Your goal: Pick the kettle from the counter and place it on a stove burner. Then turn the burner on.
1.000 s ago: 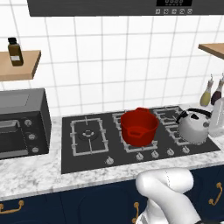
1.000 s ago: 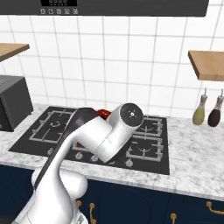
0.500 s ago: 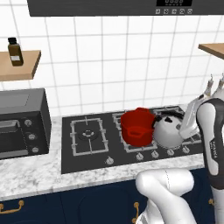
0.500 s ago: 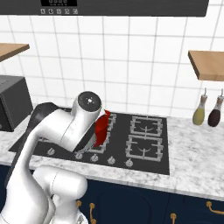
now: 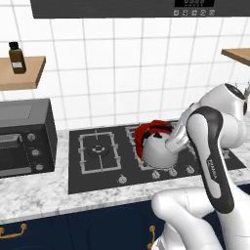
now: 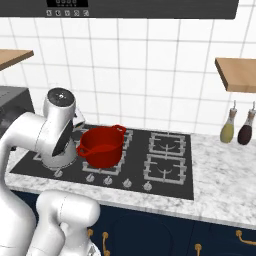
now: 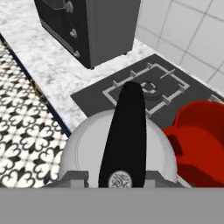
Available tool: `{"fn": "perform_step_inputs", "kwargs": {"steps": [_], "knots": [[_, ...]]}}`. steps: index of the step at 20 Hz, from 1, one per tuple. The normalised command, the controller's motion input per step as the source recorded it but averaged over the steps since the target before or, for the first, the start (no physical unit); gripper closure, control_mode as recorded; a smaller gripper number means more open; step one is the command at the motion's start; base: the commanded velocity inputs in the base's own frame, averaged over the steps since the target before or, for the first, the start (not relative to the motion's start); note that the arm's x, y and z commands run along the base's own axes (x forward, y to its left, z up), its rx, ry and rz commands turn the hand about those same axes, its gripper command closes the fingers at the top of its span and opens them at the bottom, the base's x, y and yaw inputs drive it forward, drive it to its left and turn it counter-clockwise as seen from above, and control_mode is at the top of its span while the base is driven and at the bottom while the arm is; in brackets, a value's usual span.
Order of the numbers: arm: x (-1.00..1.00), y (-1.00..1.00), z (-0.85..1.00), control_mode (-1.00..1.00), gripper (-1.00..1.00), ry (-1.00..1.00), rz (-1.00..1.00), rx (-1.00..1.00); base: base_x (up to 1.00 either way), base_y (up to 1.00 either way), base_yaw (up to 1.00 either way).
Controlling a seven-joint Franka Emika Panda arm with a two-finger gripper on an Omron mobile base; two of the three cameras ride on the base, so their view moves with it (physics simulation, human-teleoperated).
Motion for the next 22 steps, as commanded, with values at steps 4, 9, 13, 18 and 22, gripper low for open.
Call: {"fn": "perform_step_inputs", "kwargs": {"steps": [4,9,13,18,22], "knots": [[0.01,0.89,0.00,-1.00,1.00,0.02,-0.01,0.02,0.00,0.00,0.00],[0.07,0.72,0.00,-1.00,1.00,0.00,-0.13,0.02,0.00,0.00,0.00],[0.21,0.71,0.00,-1.00,1.00,0.01,-0.21,0.06,0.00,0.00,0.00],[0.29,0.58,0.00,-1.00,1.00,0.01,-0.23,0.09,0.00,0.00,0.00],[0.38,0.47,0.00,-1.00,1.00,0.00,-0.24,0.05,0.00,0.00,0.00]]}}
